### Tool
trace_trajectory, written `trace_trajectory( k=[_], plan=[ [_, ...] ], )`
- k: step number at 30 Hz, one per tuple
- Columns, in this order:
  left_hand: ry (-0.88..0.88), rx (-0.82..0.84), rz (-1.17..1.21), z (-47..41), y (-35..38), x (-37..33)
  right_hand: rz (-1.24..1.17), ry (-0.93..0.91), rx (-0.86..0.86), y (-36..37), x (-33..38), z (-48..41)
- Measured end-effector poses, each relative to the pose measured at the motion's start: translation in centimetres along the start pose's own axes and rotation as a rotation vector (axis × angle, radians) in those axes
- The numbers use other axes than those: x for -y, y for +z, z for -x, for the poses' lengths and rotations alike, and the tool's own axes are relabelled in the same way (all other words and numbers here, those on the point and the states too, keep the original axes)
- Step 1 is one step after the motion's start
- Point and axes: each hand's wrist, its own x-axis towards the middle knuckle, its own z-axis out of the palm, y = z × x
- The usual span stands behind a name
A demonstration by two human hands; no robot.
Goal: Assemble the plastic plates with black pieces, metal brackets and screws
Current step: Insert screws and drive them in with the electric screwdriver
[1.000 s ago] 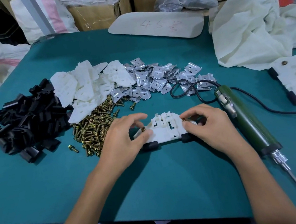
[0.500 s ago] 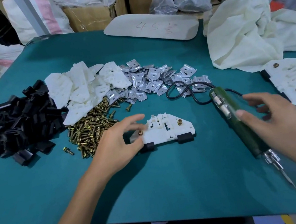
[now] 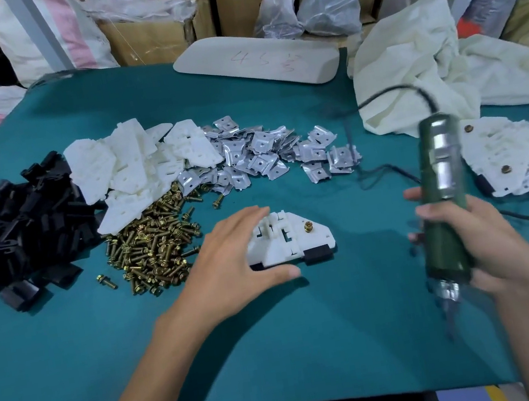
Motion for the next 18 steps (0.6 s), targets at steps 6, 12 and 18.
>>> trace_trajectory(
  k=[6, 12, 18],
  plan=[
    [0.072, -0.113, -0.061, -1.7, 1.6, -0.6, -0.807, 0.043, 0.178, 1.8, 1.1, 1.0],
    [0.094, -0.173, -0.077, -1.4, 2.1, -0.1, -0.746, -0.087, 0.150, 4.2, 2.0, 0.6],
    [0.086, -0.169, -0.045, -1.4, 2.0, -0.2, -0.607, -0.220, 0.105, 6.6, 4.1, 0.2]
  ],
)
